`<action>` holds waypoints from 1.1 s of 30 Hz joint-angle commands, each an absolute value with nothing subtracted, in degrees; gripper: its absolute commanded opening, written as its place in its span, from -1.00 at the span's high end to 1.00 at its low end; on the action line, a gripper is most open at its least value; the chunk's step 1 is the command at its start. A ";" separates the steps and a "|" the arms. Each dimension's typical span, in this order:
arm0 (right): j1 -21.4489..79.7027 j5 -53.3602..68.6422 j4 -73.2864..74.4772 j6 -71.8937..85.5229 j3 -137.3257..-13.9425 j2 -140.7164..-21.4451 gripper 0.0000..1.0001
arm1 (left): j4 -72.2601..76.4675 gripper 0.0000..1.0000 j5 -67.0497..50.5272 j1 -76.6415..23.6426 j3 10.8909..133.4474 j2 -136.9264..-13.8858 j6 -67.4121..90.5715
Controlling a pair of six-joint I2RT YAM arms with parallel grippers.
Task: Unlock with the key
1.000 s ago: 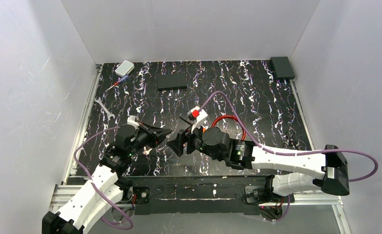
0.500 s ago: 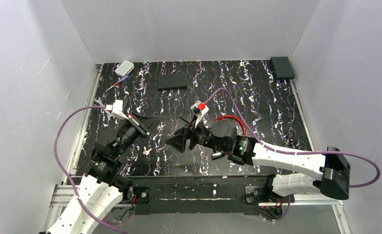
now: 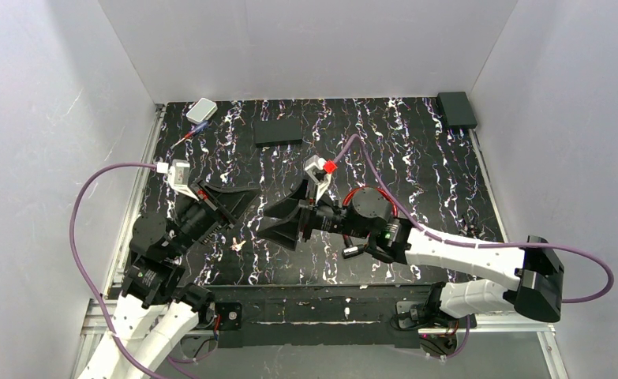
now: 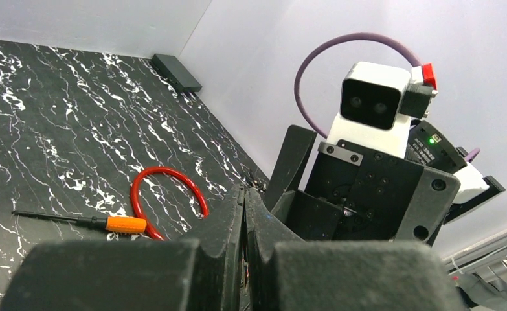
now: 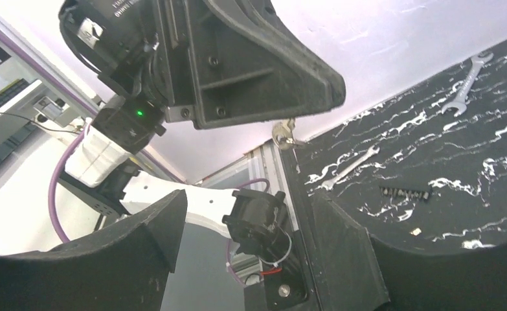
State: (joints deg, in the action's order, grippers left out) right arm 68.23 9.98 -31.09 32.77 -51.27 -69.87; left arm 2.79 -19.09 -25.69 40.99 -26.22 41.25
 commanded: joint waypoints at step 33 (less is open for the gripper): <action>67.36 10.06 -41.57 35.41 -62.46 -77.04 0.12 | 16.29 1.00 -19.32 -25.84 40.10 -24.34 48.75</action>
